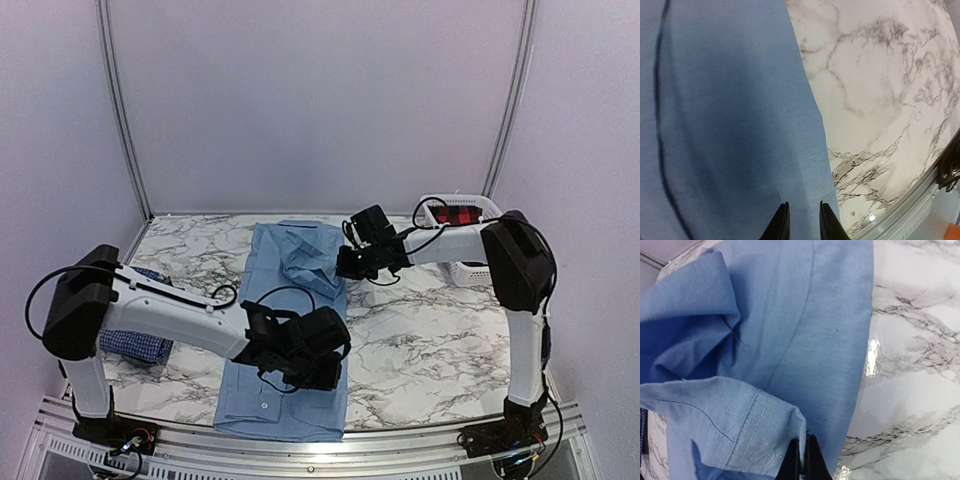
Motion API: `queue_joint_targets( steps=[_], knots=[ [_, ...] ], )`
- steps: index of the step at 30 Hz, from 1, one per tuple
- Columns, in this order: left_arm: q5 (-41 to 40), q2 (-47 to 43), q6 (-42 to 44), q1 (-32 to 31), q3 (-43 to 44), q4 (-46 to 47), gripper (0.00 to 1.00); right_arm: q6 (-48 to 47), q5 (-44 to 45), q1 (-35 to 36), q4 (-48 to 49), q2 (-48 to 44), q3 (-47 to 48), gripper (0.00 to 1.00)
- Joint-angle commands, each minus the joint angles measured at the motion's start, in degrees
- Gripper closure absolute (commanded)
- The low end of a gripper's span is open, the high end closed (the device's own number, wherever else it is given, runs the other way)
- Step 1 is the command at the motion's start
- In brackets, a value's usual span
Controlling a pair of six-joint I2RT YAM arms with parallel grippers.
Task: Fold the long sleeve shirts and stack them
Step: Adjust the rectangle-folded shirt at the center of the board, then adjust the sleeve of the 1/3-folded shirt.
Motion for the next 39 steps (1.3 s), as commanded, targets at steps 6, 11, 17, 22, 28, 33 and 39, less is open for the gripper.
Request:
queue_joint_targets(
  steps=[6, 11, 17, 22, 28, 33, 39],
  knots=[
    [-5.07, -26.84, -6.23, 9.86, -14.11, -1.38, 0.70, 1.84, -1.03, 6.71, -3.00, -16.34, -0.79, 1.00],
    [-3.37, -35.35, -6.72, 14.68, -19.39, -1.50, 0.61, 7.93, -0.41, 12.33, 0.73, -21.69, -6.89, 1.00],
    [-1.83, -38.70, -6.90, 17.14, -22.42, -1.12, 0.58, 10.39, 3.44, 17.84, 1.76, -24.87, -11.92, 1.00],
    [-0.84, -39.43, -6.61, 18.11, -24.14, -0.96, 0.58, 13.00, 7.66, 20.18, -0.31, -28.36, -16.35, 1.00],
    [0.67, -38.81, -6.28, 18.71, -26.01, 1.08, 0.57, 14.00, 10.85, 21.90, -1.05, -32.59, -20.32, 1.00],
    [2.35, -36.24, -5.42, 19.27, -25.23, 2.50, 0.57, 17.87, 16.02, 21.58, -1.84, -36.40, -22.66, 1.00],
    [3.80, -35.16, -5.33, 19.58, -25.67, 3.95, 0.57, 27.29, 15.40, 19.06, 1.90, -43.17, -33.81, 1.00]
  ],
)
